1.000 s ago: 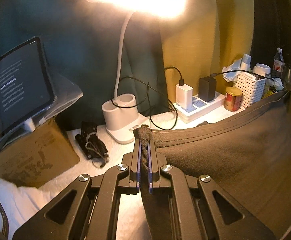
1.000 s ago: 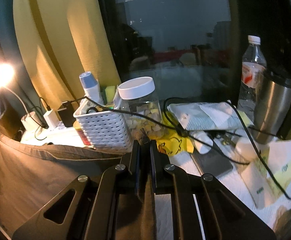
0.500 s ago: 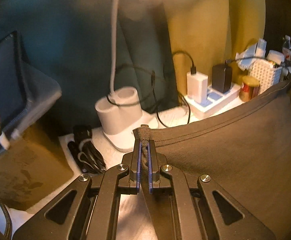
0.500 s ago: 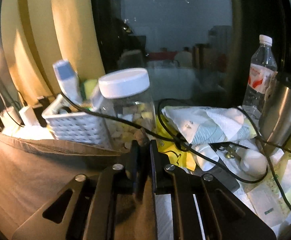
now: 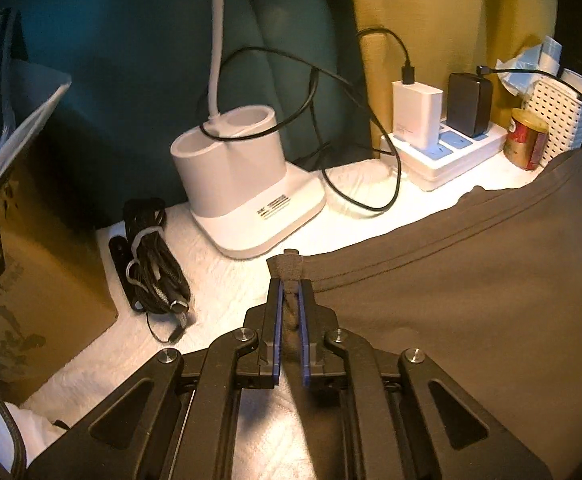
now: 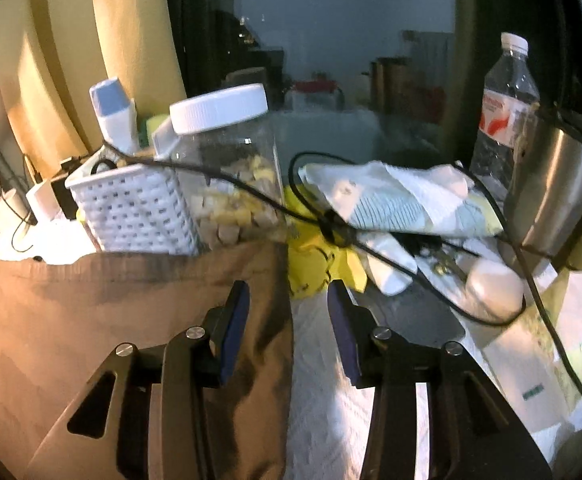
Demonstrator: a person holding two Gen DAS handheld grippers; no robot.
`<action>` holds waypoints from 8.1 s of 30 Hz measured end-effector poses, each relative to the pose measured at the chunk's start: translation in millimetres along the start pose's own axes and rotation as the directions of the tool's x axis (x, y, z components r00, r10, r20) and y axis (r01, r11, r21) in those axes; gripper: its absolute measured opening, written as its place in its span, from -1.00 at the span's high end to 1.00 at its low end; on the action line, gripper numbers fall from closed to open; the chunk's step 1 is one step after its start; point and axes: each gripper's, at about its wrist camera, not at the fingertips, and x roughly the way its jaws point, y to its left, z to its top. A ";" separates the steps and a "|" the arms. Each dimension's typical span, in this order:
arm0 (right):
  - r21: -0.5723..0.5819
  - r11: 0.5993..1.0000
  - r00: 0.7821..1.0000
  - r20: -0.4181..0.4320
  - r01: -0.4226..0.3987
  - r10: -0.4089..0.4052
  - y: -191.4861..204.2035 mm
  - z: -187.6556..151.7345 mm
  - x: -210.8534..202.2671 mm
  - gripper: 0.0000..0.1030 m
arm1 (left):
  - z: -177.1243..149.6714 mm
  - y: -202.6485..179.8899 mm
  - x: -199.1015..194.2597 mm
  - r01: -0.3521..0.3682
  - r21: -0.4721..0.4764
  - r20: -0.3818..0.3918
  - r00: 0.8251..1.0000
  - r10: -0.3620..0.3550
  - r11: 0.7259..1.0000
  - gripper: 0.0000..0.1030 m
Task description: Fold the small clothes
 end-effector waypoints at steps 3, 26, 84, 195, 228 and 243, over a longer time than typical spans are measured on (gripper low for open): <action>-0.002 1.000 1.000 -0.007 0.001 -0.001 -0.3 -4.5 -8.6 0.16 | -0.2 3.8 -3.9 -0.025 -0.011 -0.012 1.000 0.025 1.000 0.85; 0.049 0.999 1.000 -0.013 0.015 -0.015 -22.7 -64.9 -115.7 0.16 | -68.4 7.6 -101.6 0.038 -0.179 0.018 0.999 -0.035 0.983 -0.15; 0.127 0.985 0.983 -0.124 -0.119 0.135 -73.0 -175.4 -182.8 1.00 | -186.8 -49.4 -170.0 0.182 -0.222 -0.108 0.972 -0.209 0.958 -0.15; 0.129 0.989 0.983 -0.161 -0.068 0.089 -9.1 -234.0 -274.4 -0.54 | -193.4 -58.0 -224.1 0.217 -0.177 0.031 0.976 -0.215 0.960 -0.48; 0.470 0.881 0.983 -0.126 -0.057 0.132 44.5 -213.7 -215.4 -0.68 | -152.8 -9.5 -166.6 0.291 -0.197 0.047 0.957 -0.287 0.936 -0.49; 0.378 0.919 0.976 -0.138 -0.108 0.171 43.3 -160.7 -143.9 -0.11 | -126.8 -29.7 -140.2 0.324 -0.179 0.013 0.945 -0.327 0.929 -0.49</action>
